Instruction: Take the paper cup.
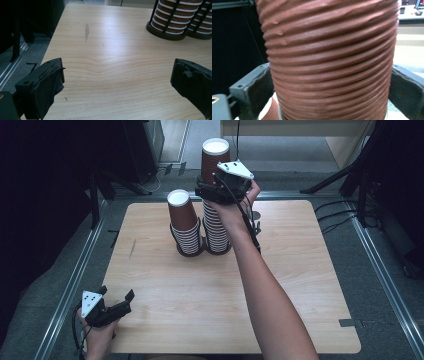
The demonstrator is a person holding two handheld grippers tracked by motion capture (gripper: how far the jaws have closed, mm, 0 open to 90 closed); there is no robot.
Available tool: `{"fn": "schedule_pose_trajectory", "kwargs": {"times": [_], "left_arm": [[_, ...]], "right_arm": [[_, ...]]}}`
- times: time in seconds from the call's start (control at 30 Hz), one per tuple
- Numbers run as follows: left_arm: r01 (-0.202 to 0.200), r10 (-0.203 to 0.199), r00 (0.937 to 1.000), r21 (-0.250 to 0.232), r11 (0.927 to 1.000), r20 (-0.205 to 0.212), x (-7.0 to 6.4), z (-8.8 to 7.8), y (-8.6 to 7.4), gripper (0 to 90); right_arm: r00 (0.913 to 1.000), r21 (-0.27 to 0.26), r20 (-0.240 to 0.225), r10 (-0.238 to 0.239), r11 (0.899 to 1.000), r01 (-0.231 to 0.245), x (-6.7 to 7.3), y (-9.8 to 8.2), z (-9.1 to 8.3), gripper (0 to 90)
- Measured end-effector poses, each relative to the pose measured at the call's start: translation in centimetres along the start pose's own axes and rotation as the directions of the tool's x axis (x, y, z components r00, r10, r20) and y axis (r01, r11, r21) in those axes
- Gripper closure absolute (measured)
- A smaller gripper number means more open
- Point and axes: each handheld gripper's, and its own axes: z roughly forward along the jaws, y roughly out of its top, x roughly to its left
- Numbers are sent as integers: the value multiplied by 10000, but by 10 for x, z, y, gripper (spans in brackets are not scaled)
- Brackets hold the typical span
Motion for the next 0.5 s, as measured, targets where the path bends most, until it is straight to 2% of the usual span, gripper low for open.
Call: {"fn": "schedule_pose_trajectory", "kwargs": {"times": [0.07,0.17,0.27,0.4,0.5], "left_arm": [[-26,26,10000,16,10000,-14,0,0,0,0],[-45,45,10000,41,10000,-44,-1,1,0,0],[-8,9,10000,41,10000,-44,0,1,0,0],[-3,3,10000,19,10000,-94,-1,0,0,0],[41,-41,9999,17,10000,-101,0,0,0,0]], "right_arm": [[10000,-34,-8,20,10000,-21,0,0,0,71],[9994,-133,3,-353,9993,353,0,1,-1,85],[9985,-237,119,-534,9983,537,3,2,-2,97],[9986,-381,203,-489,9980,497,4,4,-4,105],[9992,-715,177,-354,9968,365,5,10,-7,117]]}}
